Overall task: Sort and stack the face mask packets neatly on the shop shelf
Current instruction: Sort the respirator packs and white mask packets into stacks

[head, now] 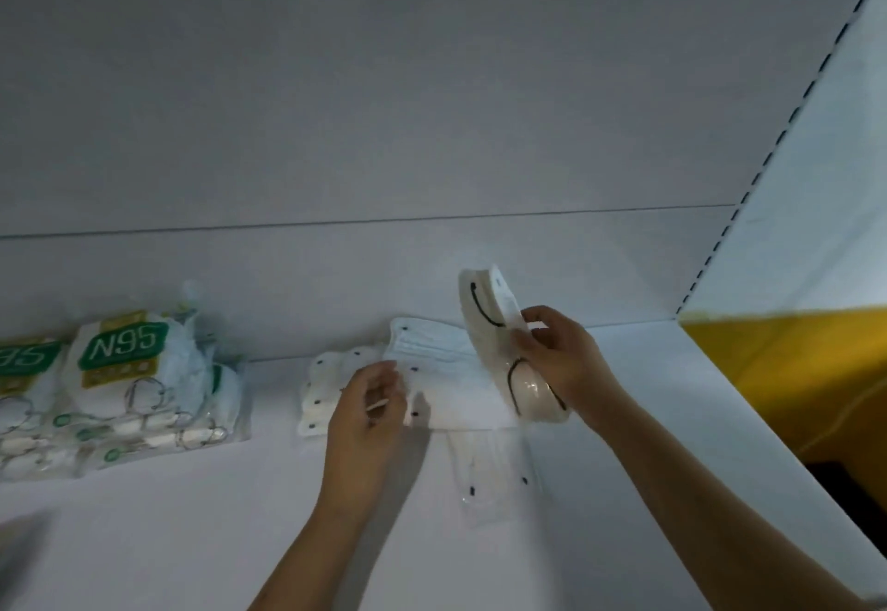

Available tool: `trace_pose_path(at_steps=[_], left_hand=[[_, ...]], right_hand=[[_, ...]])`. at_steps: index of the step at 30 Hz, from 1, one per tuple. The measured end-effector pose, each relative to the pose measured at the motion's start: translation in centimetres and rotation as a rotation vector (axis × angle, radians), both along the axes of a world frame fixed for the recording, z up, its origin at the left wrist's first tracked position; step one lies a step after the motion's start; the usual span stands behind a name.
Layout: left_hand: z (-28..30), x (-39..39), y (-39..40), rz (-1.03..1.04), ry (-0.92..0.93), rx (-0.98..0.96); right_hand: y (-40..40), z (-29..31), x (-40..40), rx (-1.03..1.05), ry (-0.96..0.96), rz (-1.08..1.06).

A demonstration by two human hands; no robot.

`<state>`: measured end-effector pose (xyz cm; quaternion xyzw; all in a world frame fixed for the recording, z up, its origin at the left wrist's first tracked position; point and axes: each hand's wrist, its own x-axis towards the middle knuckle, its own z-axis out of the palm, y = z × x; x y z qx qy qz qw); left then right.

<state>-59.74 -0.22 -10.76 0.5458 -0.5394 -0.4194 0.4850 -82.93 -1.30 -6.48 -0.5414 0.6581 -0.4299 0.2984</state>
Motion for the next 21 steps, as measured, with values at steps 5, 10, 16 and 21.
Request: trace_pose_path(at_steps=[5, 10, 16, 21], left_hand=[[2.5, -4.7, 1.6, -0.169, 0.207, 0.273], [1.5, -3.8, 1.6, 0.244, 0.263, 0.36], [1.3, 0.0, 2.7, 0.458, 0.177, 0.263], [1.1, -0.4, 3.9, 0.561, 0.204, 0.216]], right_hand=[[1.0, 0.2, 1.9, 0.155, -0.503, 0.271], [0.5, -3.1, 1.1, -0.107, 0.158, 0.259], [0.5, -4.8, -0.2, -0.106, 1.04, 0.508], [0.1, -3.4, -1.5, -0.227, 0.691, 0.301]])
